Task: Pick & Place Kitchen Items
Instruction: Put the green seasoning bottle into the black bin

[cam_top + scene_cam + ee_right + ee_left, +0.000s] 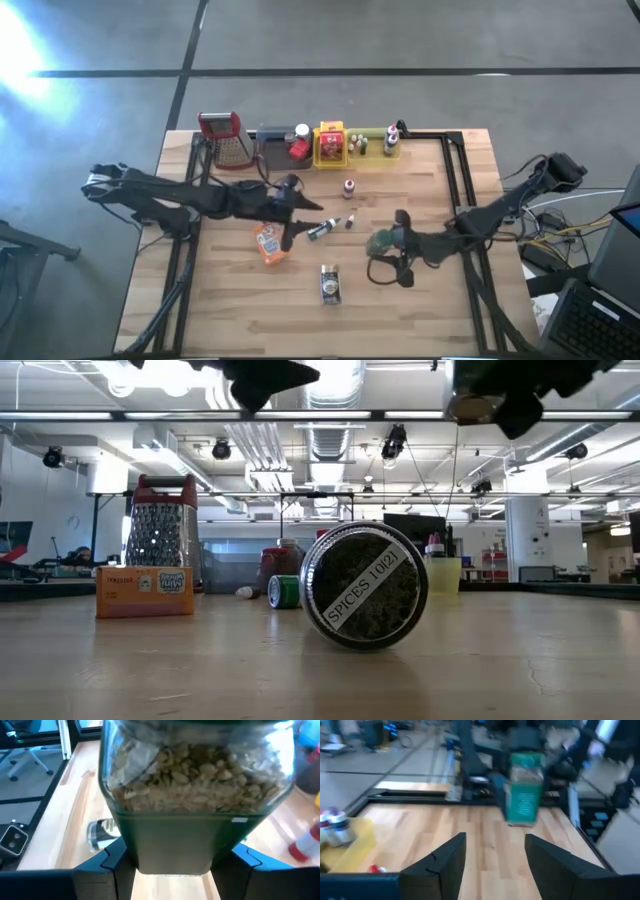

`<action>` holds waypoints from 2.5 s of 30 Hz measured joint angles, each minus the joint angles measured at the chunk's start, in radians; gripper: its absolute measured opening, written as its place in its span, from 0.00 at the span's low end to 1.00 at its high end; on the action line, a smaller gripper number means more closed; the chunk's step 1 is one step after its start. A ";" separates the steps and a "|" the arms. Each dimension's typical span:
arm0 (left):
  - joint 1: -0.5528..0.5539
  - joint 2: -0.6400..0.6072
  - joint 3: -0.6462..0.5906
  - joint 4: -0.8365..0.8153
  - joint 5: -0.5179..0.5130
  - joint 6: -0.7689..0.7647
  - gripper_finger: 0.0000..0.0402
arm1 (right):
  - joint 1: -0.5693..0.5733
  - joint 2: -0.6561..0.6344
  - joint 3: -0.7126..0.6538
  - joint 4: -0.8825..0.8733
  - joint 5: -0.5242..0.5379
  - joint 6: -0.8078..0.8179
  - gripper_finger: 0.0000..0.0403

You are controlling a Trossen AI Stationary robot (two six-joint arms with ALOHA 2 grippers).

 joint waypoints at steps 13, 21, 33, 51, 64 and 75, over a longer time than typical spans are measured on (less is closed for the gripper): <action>-0.063 0.205 0.234 -0.037 0.018 0.098 0.51 | -0.102 0.077 0.070 0.018 -0.106 -0.118 0.48; -0.063 0.329 0.416 -0.152 0.019 0.129 0.54 | -0.101 0.078 0.072 0.014 -0.107 -0.124 0.48; -0.061 0.423 0.575 -0.282 0.018 0.124 0.72 | -0.101 0.078 0.071 0.008 -0.106 -0.133 0.48; -0.061 0.511 0.638 -0.228 0.019 0.125 0.71 | -0.101 0.078 0.075 0.014 -0.105 -0.161 0.50; -0.061 0.515 0.637 -0.209 0.019 0.126 0.58 | -0.102 0.077 0.075 0.015 -0.103 -0.169 0.49; -0.061 0.515 0.637 -0.210 0.019 0.125 0.53 | -0.101 0.077 0.075 0.012 -0.103 -0.170 0.52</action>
